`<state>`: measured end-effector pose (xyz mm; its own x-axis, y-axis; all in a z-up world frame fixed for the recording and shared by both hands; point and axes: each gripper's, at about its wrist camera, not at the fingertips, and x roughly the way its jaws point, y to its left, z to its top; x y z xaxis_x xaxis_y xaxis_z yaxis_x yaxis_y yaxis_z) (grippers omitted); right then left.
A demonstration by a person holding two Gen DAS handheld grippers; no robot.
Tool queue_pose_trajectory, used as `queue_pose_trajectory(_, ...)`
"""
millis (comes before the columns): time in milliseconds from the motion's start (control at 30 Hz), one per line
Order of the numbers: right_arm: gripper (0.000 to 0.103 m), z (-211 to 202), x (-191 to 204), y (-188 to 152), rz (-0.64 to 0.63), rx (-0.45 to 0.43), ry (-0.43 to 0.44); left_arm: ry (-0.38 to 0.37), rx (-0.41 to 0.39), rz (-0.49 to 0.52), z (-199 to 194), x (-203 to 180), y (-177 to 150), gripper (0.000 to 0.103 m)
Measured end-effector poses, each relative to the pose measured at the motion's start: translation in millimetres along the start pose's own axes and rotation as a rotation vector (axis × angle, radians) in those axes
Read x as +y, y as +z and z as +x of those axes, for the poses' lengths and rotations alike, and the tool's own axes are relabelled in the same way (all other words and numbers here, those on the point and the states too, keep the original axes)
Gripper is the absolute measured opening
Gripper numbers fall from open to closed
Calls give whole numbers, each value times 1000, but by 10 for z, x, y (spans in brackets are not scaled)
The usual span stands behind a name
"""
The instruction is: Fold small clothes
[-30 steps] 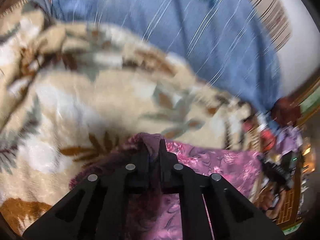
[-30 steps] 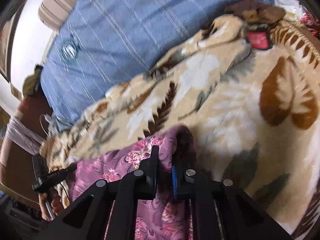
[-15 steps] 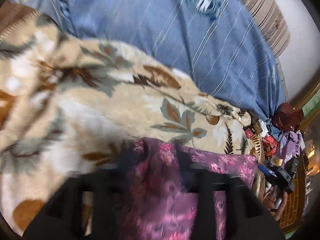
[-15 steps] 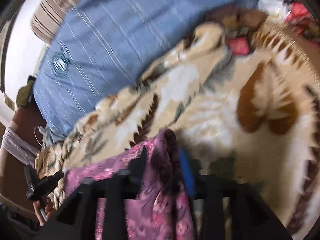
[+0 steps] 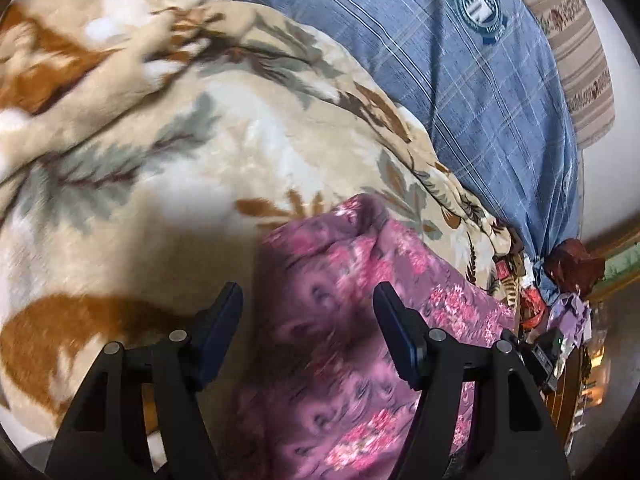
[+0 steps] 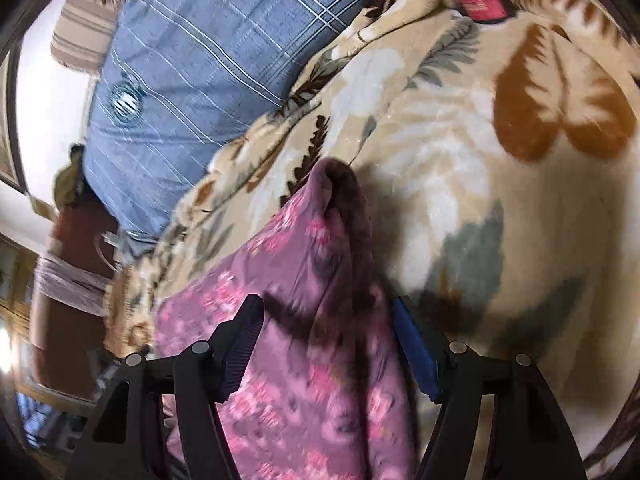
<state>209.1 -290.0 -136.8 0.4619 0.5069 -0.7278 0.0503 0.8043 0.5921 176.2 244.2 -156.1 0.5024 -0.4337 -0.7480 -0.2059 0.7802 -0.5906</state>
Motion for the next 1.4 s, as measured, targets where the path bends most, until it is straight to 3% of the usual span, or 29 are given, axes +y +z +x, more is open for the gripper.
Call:
queue_pose_trajectory(133, 69, 129, 37, 68, -47, 39, 23, -16, 72, 9, 294, -87, 91, 71)
queue_pose_trajectory(167, 69, 132, 42, 40, -61, 31, 24, -35, 57, 34, 323, -127, 71, 78)
queue_pose_trajectory(233, 65, 123, 37, -1, -79, 18, 21, -73, 30, 62, 334, -146, 33, 80)
queue_pose_trajectory(400, 52, 112, -54, 20, -78, 5, 43, -194, 12, -34, 313, -11, 97, 81)
queue_pose_trajectory(500, 52, 166, -53, 62, -93, 3, 54, -194, 18, -50, 393, -28, 134, 81)
queue_pose_trajectory(567, 49, 194, -25, 89, -102, -2, 50, -133, 4, 28, 439, -159, 136, 80)
queue_pose_trajectory(600, 40, 204, -3, 91, -114, -2, 37, -99, 0, 66, 461, -216, 130, 79)
queue_pose_trajectory(633, 36, 215, 20, 88, -127, 0, 29, -66, -11, 97, 466, -263, 119, 65)
queue_pose_trajectory(667, 31, 218, 45, 83, -140, -3, 22, -34, -16, 121, 482, -294, 111, 45)
queue_pose_trajectory(700, 28, 208, 59, 77, -148, -11, 12, -34, -4, 120, 508, -288, 113, 36)
queue_pose_trajectory(767, 23, 171, 92, 51, -159, -28, 1, -69, 5, 98, 505, -247, 109, 26)
queue_pose_trajectory(833, 19, 126, 144, 18, -181, -41, -20, -32, -14, 148, 459, -303, 76, 19)
queue_pose_trajectory(933, 16, 24, 262, -41, -223, -71, -66, 33, -61, 227, 355, -440, -14, 13)
queue_pose_trajectory(1067, 12, -164, 396, -52, -242, -105, -59, -41, -121, 216, -25, -537, 12, 12)
queue_pose_trajectory(1167, 12, -412, 595, -17, -282, -146, -51, -49, -163, 252, -287, -700, 56, 12)
queue_pose_trajectory(1400, 12, -673, 933, 411, -326, -213, -38, -69, -205, 296, -437, -1051, 451, 12)
